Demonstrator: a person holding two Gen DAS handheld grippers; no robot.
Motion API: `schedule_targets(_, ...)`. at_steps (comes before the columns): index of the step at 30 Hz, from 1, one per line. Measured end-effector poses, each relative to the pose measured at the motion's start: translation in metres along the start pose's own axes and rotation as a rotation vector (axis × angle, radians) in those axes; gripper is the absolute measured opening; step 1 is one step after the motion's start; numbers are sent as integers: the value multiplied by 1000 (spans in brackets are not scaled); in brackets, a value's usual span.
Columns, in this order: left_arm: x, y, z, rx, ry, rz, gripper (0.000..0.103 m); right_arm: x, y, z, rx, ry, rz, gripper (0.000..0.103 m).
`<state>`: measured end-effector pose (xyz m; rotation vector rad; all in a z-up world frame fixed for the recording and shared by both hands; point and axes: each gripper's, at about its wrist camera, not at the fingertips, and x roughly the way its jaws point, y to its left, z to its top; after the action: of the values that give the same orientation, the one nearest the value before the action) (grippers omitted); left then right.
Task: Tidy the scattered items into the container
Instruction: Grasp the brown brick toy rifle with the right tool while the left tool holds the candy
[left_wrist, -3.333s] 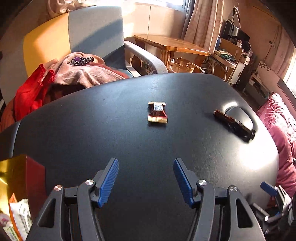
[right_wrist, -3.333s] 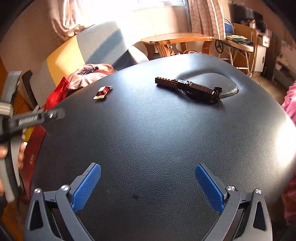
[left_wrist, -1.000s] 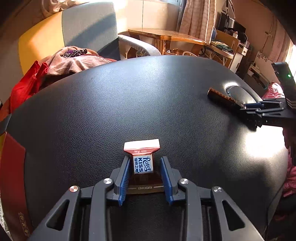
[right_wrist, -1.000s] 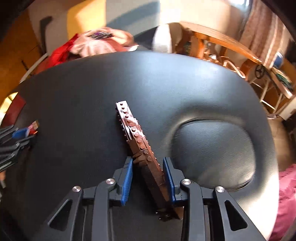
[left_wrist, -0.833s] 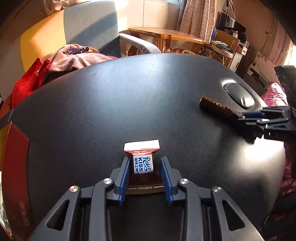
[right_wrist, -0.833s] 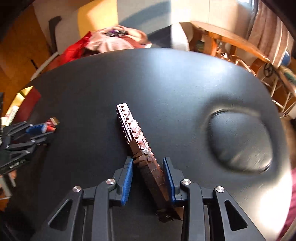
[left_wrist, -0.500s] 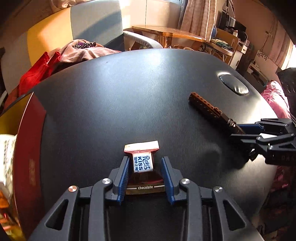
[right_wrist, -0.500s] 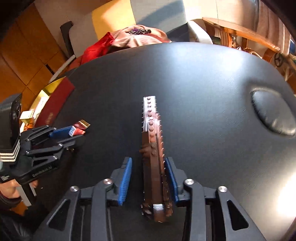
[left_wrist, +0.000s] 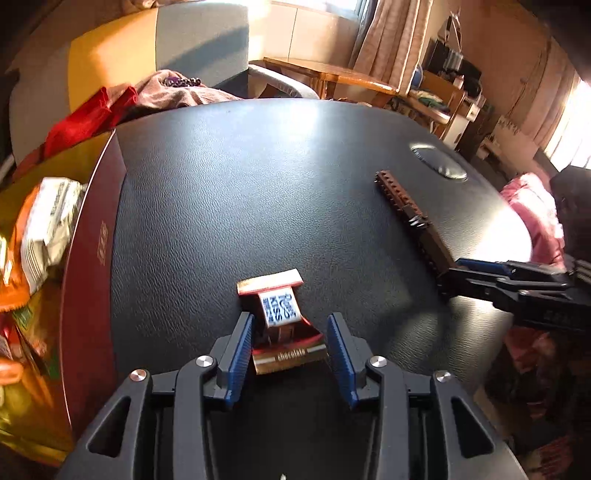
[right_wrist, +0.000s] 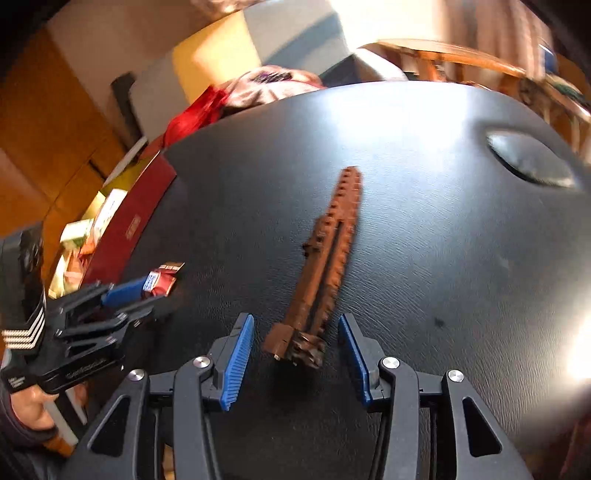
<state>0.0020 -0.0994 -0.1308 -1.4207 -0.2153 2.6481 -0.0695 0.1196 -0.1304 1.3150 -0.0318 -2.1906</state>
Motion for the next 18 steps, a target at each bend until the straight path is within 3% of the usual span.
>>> schedule_targets(2, -4, 6, -4, -24, -4, -37, 48, -6, -4, -6, 32, -10, -10, 54)
schedule_targets(4, -9, 11, -7, -42, -13, -47, 52, -12, -7, -12, 68, -16, -26, 65)
schedule_targets(8, -12, 9, -11, -3, -14, -31, 52, -14, -5, -16, 78, -35, -44, 70)
schedule_targets(12, -7, 4, -5, -16, 3, -52, 52, -11, 0, -16, 61, -46, -54, 85)
schedule_targets(18, 9, 5, 20, -102, 40, -26, 51, -11, 2, -18, 56, -61, -61, 86)
